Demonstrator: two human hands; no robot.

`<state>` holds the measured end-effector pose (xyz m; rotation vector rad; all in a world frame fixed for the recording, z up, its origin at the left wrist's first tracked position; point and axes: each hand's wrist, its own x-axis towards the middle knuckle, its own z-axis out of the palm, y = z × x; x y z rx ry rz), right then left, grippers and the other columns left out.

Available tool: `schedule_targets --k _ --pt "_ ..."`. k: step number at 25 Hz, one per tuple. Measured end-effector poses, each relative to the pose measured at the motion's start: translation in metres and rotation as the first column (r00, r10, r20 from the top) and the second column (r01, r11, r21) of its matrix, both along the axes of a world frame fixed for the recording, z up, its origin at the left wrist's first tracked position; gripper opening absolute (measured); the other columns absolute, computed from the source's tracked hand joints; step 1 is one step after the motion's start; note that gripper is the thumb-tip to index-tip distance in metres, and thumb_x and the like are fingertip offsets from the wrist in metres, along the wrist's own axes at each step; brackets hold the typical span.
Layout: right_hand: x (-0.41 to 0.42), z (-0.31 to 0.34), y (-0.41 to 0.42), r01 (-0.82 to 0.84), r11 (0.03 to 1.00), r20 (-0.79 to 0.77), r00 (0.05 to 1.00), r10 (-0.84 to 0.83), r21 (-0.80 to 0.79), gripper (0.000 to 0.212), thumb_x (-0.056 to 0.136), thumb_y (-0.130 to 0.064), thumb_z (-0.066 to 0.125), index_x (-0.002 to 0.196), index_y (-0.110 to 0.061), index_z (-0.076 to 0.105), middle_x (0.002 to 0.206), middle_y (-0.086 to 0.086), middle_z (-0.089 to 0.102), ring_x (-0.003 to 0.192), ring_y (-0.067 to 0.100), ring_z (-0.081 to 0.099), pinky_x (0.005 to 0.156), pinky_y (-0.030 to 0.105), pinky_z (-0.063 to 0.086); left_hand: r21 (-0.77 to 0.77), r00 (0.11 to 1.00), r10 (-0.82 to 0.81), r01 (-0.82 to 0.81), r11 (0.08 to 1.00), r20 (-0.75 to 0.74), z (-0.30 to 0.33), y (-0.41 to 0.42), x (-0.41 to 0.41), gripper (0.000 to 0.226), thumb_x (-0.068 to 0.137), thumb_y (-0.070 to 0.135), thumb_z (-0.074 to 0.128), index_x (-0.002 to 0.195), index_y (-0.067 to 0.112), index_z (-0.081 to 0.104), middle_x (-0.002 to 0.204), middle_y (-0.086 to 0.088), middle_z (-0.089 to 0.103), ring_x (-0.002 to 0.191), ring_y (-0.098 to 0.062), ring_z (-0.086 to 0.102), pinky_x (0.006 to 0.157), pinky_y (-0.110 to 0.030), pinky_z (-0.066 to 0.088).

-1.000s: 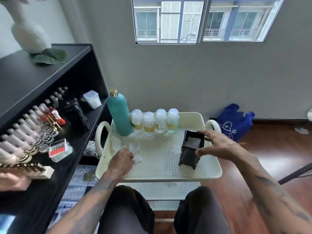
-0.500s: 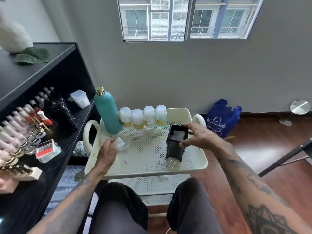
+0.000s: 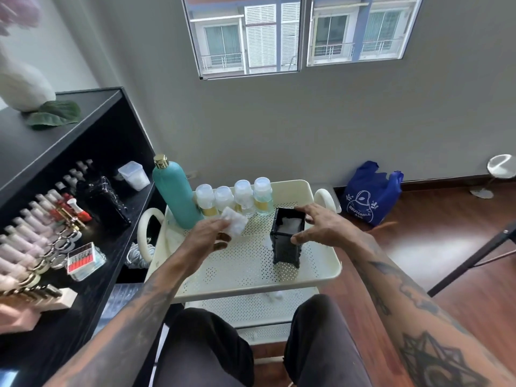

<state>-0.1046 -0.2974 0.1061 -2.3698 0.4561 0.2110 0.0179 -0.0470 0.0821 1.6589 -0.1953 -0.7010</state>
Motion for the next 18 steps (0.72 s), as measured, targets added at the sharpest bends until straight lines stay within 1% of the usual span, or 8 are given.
schedule_targets --k 2,4,7,10,13,14,16,18 --pt "0.000 0.000 0.000 -0.003 1.000 0.004 1.000 0.004 -0.011 0.089 0.074 -0.033 0.080 0.148 -0.024 0.032 0.154 0.000 0.034 0.137 0.020 0.038 0.114 0.040 0.032 -0.048 0.996 -0.052 0.055 0.997 0.066 0.016 -0.019 -0.005 0.020 0.093 0.023 0.062 0.103 0.008 0.070 0.090 -0.006 0.068 0.078 -0.018 0.060 0.071 -0.027 0.051" --pt "0.000 0.000 -0.001 -0.005 1.000 0.015 1.000 0.005 -0.018 0.089 0.074 -0.033 0.080 0.148 -0.024 0.032 0.153 0.000 0.035 0.136 0.020 0.039 0.113 0.037 0.033 -0.084 0.985 -0.058 0.072 0.994 0.160 0.032 -0.042 -0.011 0.019 0.087 0.022 0.071 0.102 0.011 0.071 0.085 -0.002 0.074 0.072 -0.014 0.064 0.065 -0.022 0.052" --pt "0.000 -0.001 0.000 0.001 1.000 0.019 1.000 -0.001 -0.012 0.087 0.074 -0.032 0.081 0.147 -0.021 0.034 0.148 0.001 0.039 0.133 0.021 0.042 0.110 0.035 0.035 -0.001 0.946 -0.038 0.040 0.999 0.321 0.041 -0.079 -0.023 0.019 0.082 0.022 0.077 0.096 0.011 0.071 0.084 -0.002 0.075 0.066 -0.011 0.066 0.057 -0.018 0.050" --pt "0.001 -0.001 0.000 0.006 0.999 0.028 1.000 -0.005 -0.039 0.077 0.073 -0.032 0.081 0.138 -0.015 0.043 0.134 0.002 0.049 0.123 0.022 0.049 0.102 0.034 0.041 0.191 0.909 -0.063 -0.019 0.981 0.411 0.029 -0.104 -0.037 0.020 0.084 0.025 0.076 0.093 0.008 0.074 0.094 -0.007 0.074 0.081 -0.016 0.069 0.068 -0.027 0.057" --pt "0.001 -0.002 0.001 -0.010 0.999 0.043 0.999 0.012 -0.051 0.081 0.074 -0.031 0.079 0.143 -0.017 0.039 0.139 0.002 0.046 0.124 0.021 0.047 0.102 0.031 0.038 0.451 0.772 -0.168 -0.168 0.876 0.614 0.011 -0.113 -0.047 0.026 0.084 0.035 0.073 0.094 0.010 0.077 0.108 -0.008 0.060 0.105 -0.021 0.054 0.090 -0.037 0.050" --pt "0.001 -0.002 0.001 -0.015 0.998 0.047 0.999 0.018 -0.056 0.084 0.074 -0.031 0.079 0.146 -0.018 0.036 0.142 0.001 0.044 0.127 0.020 0.045 0.104 0.029 0.036 0.482 0.740 -0.196 -0.193 0.855 0.644 0.009 -0.113 -0.048 0.028 0.085 0.037 0.071 0.094 0.012 0.077 0.109 -0.007 0.056 0.109 -0.022 0.049 0.094 -0.039 0.047" --pt "0.001 -0.003 0.001 -0.019 0.998 0.057 0.998 0.022 -0.062 0.086 0.075 -0.032 0.079 0.147 -0.019 0.034 0.143 0.000 0.042 0.129 0.018 0.043 0.106 0.027 0.033 0.501 0.713 -0.252 -0.159 0.851 0.654 0.012 -0.111 -0.051 0.031 0.089 0.038 0.066 0.102 0.012 0.076 0.114 -0.006 0.054 0.113 -0.021 0.048 0.096 -0.041 0.047" --pt "0.001 -0.004 0.001 -0.020 0.998 0.062 0.998 0.024 -0.059 0.086 0.074 -0.033 0.079 0.147 -0.020 0.035 0.143 -0.001 0.043 0.129 0.017 0.041 0.105 0.024 0.030 0.500 0.672 -0.307 -0.110 0.859 0.674 0.019 -0.101 -0.053 0.034 0.090 0.027 0.060 0.118 0.011 0.070 0.122 -0.006 0.053 0.111 -0.022 0.054 0.093 -0.041 0.052"
